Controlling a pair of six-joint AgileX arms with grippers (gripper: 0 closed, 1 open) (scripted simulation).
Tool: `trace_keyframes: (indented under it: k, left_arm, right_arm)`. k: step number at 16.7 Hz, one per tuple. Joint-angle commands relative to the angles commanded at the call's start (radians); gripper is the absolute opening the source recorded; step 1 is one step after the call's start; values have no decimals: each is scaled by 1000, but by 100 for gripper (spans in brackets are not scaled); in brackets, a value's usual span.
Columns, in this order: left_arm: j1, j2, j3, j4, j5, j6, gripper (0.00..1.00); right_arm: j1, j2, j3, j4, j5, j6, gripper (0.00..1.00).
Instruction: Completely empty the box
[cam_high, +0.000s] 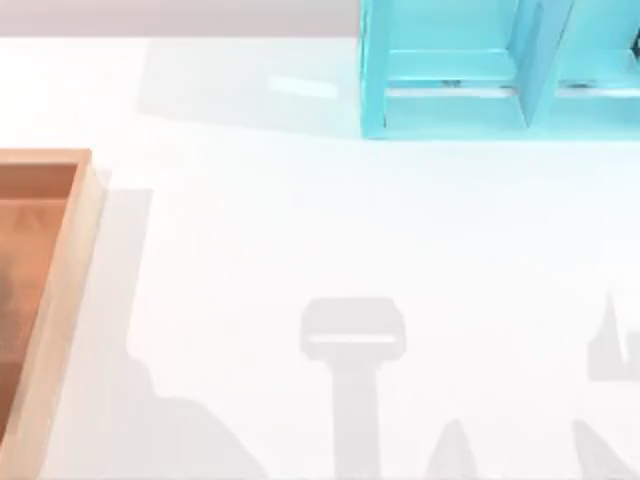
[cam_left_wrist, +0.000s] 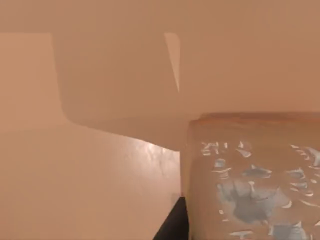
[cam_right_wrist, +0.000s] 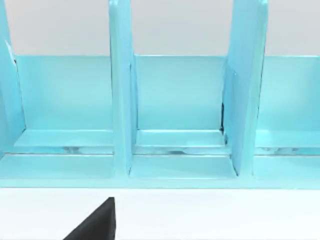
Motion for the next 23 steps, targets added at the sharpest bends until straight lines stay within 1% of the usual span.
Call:
trace_keyframes:
  k: [3, 8, 11, 18, 21, 23]
  left_arm:
    - [2, -17, 87, -102, 0, -1, 0]
    - [-2, -77, 295, -396, 0, -4, 0]
    - [-6, -110, 381, -498, 0, -7, 0]
    - [-16, -109, 391, -508, 0, -19, 0]
    - [-112, -87, 382, -488, 0, -116, 0]
    - [-229, -71, 368, -460, 1, -233, 0]
  right_arm:
    - [0, 0, 0, 0, 0, 0, 100]
    - [0, 0, 0, 0, 0, 0, 100]
    - [0, 0, 0, 0, 0, 0, 100]
    - [0, 0, 0, 0, 0, 0, 100]
    - [0, 0, 0, 0, 0, 0, 100]
    - [0, 0, 0, 0, 0, 0, 100]
